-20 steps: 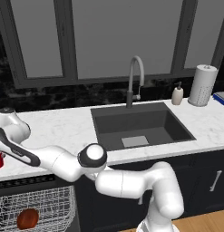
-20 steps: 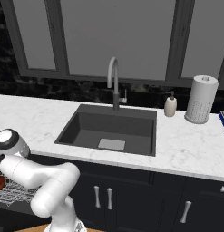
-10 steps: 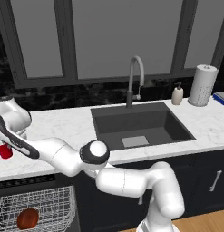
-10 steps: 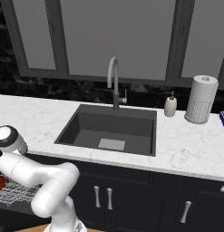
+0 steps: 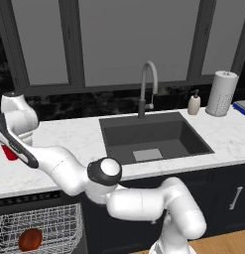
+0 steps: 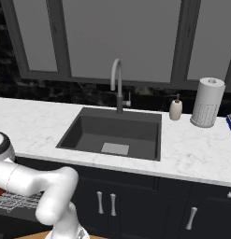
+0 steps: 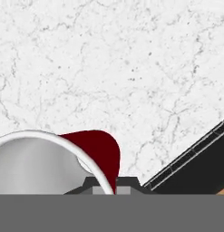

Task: Pick up the cup and bowl from the counter, place them in the dishwasher, and close the dishwasher door.

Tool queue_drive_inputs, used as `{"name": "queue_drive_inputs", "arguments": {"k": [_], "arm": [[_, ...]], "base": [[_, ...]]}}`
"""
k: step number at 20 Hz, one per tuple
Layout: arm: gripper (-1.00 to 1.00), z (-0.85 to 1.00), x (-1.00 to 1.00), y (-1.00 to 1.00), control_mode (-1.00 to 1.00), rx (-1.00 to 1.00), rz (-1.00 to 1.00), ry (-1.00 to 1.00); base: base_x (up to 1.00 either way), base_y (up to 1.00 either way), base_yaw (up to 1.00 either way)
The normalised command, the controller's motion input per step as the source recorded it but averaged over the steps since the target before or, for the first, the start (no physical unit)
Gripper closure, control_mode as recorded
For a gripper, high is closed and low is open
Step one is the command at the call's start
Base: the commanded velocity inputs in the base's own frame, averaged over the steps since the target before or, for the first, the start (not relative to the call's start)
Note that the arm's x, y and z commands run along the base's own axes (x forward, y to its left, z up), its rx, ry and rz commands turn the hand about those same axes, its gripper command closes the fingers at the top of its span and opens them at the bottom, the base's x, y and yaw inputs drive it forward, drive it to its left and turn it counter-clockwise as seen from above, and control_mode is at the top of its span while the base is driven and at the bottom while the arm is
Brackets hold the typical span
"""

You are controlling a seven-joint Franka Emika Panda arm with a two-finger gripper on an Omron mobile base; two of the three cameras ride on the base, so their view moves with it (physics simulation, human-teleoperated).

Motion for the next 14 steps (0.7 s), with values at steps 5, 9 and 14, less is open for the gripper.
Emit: {"name": "queue_drive_inputs", "arguments": {"k": [5, 9, 14], "arm": [[1.00, 0.00, -1.00, -0.50, -1.00, 0.26, -0.14, -0.05], [1.00, -0.05, -1.00, -0.42, -1.00, 0.11, -0.13, 0.00], [1.00, -0.34, -1.00, -0.43, -1.00, 0.06, -0.12, -0.04]], "base": [[0.00, 0.00, 0.00], [0.00, 0.00, 0.00], [0.00, 0.00, 0.00]]}}
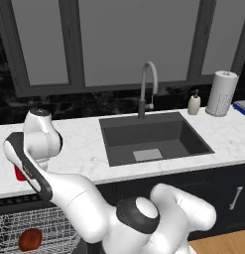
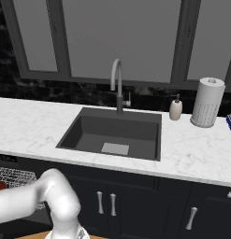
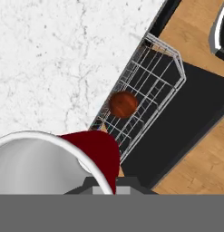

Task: Pick up the cup and bowl from the counter, place them in the dishwasher, and close the dishwasher door.

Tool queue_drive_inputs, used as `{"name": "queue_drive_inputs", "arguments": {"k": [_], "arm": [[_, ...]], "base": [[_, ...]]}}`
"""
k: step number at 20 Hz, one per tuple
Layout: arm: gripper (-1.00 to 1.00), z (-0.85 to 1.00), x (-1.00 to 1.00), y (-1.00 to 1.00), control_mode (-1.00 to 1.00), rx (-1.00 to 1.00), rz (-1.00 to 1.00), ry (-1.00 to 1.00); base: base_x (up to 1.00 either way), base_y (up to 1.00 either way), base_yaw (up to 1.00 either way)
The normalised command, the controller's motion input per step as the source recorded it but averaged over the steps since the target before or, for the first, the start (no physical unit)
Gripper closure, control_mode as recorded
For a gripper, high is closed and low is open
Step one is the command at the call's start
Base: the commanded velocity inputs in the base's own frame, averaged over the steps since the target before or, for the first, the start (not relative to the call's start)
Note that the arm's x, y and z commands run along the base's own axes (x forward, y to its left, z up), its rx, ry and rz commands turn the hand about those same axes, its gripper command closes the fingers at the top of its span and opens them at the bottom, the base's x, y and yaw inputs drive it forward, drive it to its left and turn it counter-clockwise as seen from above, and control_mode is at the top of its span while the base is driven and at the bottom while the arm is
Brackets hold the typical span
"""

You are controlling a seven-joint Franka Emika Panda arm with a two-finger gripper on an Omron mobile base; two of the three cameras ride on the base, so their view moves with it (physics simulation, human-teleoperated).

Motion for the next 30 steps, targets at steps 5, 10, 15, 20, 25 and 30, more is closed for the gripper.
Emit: {"name": "queue_drive_inputs", "arguments": {"k": [5, 10, 15, 20, 25, 30], "arm": [[1.00, -0.56, -0.74, -0.42, -1.00, 0.00, -0.11, 0.00], [1.00, -0.61, -0.64, -0.20, -1.00, 0.00, -0.10, -0.01], [1.00, -0.56, -0.31, -0.08, -1.00, 0.00, -0.13, 0.00], [1.00, -0.37, 0.00, -0.02, -1.00, -0.01, -0.22, 0.00], [1.00, -0.50, 0.04, 0.00, -1.00, -0.09, -0.26, 0.00], [1.00, -0.52, 0.22, 0.00, -1.00, -0.14, -0.19, 0.06]], "base": [[0.00, 0.00, 0.00], [0.00, 0.00, 0.00], [0.00, 0.00, 0.00], [0.00, 0.00, 0.00], [0.00, 0.00, 0.00], [0.00, 0.00, 0.00]]}}
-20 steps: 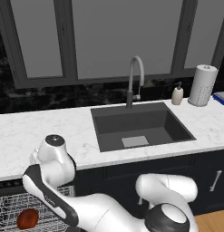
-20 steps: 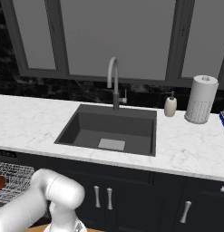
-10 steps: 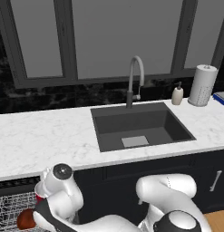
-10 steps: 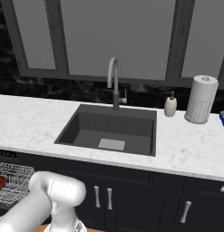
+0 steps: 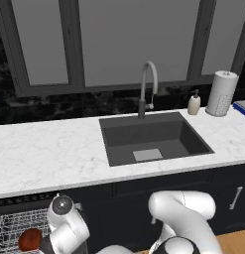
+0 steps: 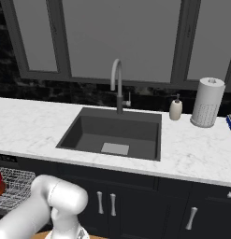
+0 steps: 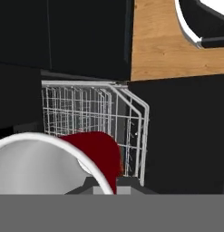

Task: Pick up the cup and bowl from the counter, place them in the dishwasher, and close the dishwasher door.

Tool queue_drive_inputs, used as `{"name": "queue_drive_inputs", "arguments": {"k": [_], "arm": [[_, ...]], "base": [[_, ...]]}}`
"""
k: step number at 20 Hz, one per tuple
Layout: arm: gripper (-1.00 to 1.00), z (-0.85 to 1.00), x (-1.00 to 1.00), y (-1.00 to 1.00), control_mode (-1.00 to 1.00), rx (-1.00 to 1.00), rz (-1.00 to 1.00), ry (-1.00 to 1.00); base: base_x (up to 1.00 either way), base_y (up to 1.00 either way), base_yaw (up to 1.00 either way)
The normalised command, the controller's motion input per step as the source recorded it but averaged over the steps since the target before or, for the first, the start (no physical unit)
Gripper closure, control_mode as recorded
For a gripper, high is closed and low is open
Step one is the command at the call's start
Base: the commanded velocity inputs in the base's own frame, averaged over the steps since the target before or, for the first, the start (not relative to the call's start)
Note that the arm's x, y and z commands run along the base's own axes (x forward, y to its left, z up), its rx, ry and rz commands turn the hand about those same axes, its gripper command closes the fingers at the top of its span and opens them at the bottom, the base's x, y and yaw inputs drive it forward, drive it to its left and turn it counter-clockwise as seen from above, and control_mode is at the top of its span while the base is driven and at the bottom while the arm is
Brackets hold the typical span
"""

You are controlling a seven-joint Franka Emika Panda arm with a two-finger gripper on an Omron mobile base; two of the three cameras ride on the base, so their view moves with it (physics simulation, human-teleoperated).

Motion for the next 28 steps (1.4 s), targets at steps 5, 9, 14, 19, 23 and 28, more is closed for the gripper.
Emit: {"name": "queue_drive_inputs", "arguments": {"k": [5, 9, 14, 19, 23, 28], "arm": [[1.00, -0.06, 0.17, 0.00, -1.00, -0.02, -0.02, 0.07], [1.00, -0.10, 0.00, 0.00, -1.00, 0.00, 0.00, 0.08], [1.00, -0.65, 0.00, -0.10, -1.00, -0.02, -0.01, 0.09], [1.00, -0.94, 0.06, -0.04, -1.00, -0.04, -0.03, 0.08], [1.00, -0.77, 0.25, 0.00, -1.00, -0.02, -0.01, 0.07], [1.00, -0.33, 0.28, 0.00, -1.00, 0.00, 0.00, 0.02]], "base": [[0.00, 0.00, 0.00], [0.00, 0.00, 0.00], [0.00, 0.00, 0.00], [0.00, 0.00, 0.00], [0.00, 0.00, 0.00], [0.00, 0.00, 0.00]]}}
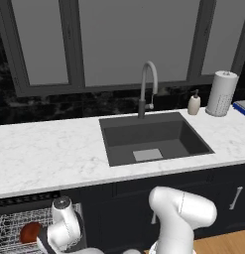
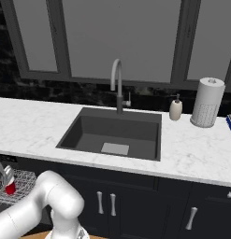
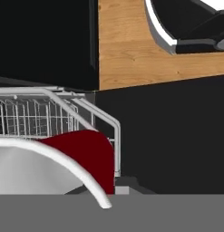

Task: Pick up the cup and bowl from the counter, place them in the dishwasher, and close the dishwasher door.

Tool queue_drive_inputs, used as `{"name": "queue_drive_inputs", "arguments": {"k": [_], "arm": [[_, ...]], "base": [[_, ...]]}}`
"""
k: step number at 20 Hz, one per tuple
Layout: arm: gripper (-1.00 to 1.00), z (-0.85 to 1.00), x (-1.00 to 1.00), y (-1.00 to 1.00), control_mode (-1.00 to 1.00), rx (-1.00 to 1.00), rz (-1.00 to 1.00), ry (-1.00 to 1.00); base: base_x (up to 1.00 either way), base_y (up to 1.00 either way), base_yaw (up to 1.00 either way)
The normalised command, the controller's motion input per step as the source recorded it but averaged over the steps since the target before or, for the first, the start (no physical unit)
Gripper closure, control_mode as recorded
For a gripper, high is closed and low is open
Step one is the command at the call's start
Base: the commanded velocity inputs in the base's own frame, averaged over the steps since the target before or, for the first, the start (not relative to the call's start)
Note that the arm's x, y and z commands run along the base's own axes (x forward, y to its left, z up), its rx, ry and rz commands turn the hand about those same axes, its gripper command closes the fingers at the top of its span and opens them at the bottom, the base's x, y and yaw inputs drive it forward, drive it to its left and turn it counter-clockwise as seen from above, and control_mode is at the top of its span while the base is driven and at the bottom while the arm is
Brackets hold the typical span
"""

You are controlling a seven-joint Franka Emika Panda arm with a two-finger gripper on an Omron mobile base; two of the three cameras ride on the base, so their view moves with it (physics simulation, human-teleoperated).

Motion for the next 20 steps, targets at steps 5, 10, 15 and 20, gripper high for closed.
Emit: {"name": "queue_drive_inputs", "arguments": {"k": [5, 10, 15, 20], "arm": [[1.00, 0.00, 0.03, 0.00, -1.00, 0.00, 0.00, 0.00], [1.00, 0.00, 0.00, 0.00, -1.00, 0.00, 0.00, 0.00], [1.00, 0.00, -0.13, 0.00, -1.00, 0.00, 0.01, -0.17], [1.00, -0.04, -0.13, 0.00, -1.00, 0.00, 0.02, -0.31]], "base": [[0.00, 0.00, 0.00], [0.00, 0.00, 0.00], [0.00, 0.00, 0.00], [0.00, 0.00, 0.00]]}}
